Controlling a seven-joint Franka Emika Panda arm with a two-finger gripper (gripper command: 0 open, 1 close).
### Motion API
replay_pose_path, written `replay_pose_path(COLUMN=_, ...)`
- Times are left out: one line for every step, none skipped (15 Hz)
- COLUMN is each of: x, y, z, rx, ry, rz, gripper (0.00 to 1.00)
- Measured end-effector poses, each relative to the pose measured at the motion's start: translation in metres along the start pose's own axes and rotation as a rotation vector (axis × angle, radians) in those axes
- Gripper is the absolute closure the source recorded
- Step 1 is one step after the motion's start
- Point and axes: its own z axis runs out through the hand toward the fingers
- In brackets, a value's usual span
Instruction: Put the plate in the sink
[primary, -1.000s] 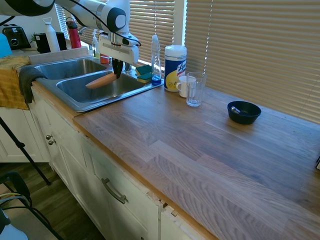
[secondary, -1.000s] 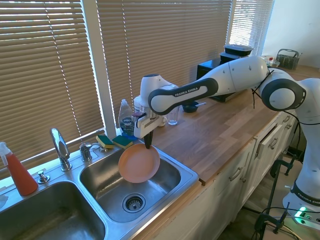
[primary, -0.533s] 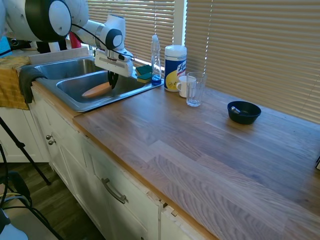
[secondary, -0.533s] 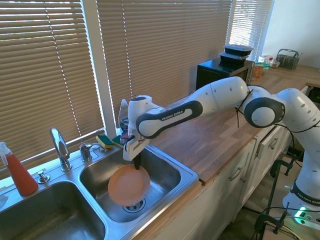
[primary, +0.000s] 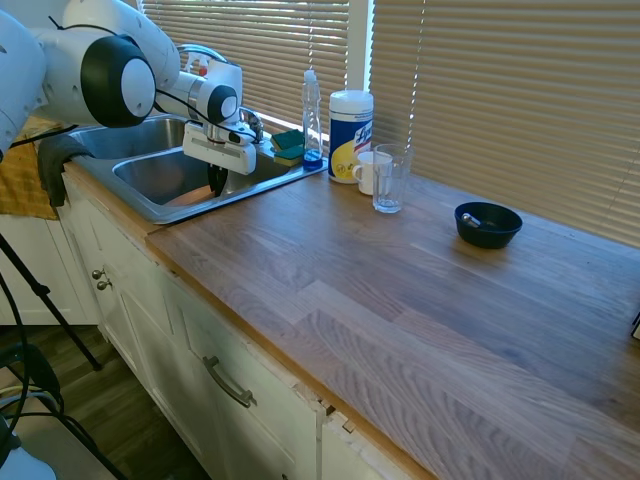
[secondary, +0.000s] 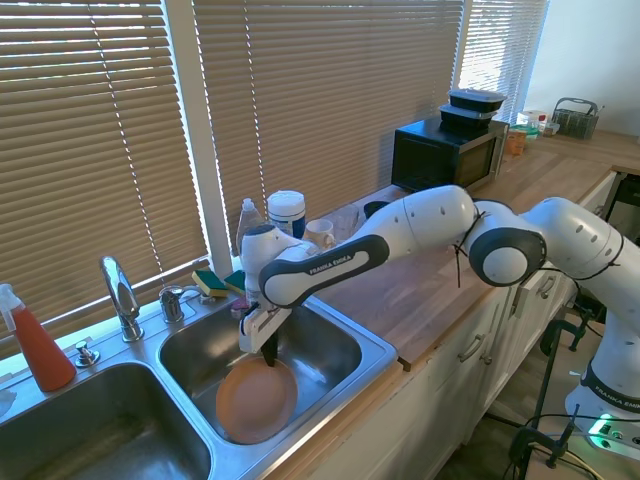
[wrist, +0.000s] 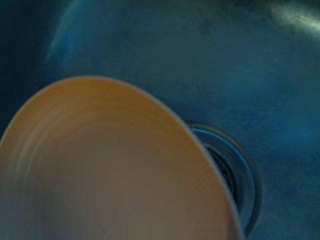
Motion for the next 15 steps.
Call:
replay_pose_path(x=0.002, y=-0.001, z=0.003, rx=-0.007, ry=-0.006, rz=0.002, gripper=0.00)
replay_pose_path(x=0.004, y=-0.002, z=0.005, rx=-0.012, ry=-0.010, rz=0.003, gripper=0.00)
replay_pose_path(x=0.006, y=-0.004, z=0.006, rx=-0.014, ry=-0.011, rz=0.003, gripper=0.00)
replay_pose_path(x=0.007, y=-0.005, z=0.006, rx=-0.014, ry=-0.010, rz=0.004, gripper=0.00)
replay_pose_path(x=0.007, y=-0.005, z=0.005, rx=-0.014, ry=-0.009, rz=0.005, gripper=0.00)
replay_pose_path(x=0.008, y=-0.006, z=0.003, rx=-0.015, ry=-0.009, rz=0.005, gripper=0.00)
replay_pose_path(x=0.008, y=-0.007, z=0.000, rx=-0.014, ry=-0.008, rz=0.006, gripper=0.00)
replay_pose_path(x=0.007, y=-0.008, z=-0.001, rx=-0.013, ry=-0.007, rz=0.006, gripper=0.00)
replay_pose_path(x=0.007, y=-0.008, z=-0.002, rx=-0.012, ry=-0.006, rz=0.007, gripper=0.00)
replay_pose_path(x=0.006, y=-0.009, z=-0.004, rx=-0.009, ry=-0.003, rz=0.007, gripper=0.00)
replay_pose_path(x=0.005, y=-0.010, z=-0.009, rx=-0.005, ry=0.000, rz=0.006, gripper=0.00)
replay_pose_path(x=0.004, y=-0.011, z=-0.016, rx=-0.002, ry=0.002, rz=0.004, gripper=0.00)
replay_pose_path(x=0.001, y=-0.013, z=-0.028, rx=0.005, ry=0.008, rz=0.001, gripper=0.00)
replay_pose_path(x=-0.002, y=-0.015, z=-0.040, rx=0.012, ry=0.014, rz=-0.003, gripper=0.00)
replay_pose_path(x=-0.007, y=-0.016, z=-0.052, rx=0.017, ry=0.018, rz=-0.005, gripper=0.00)
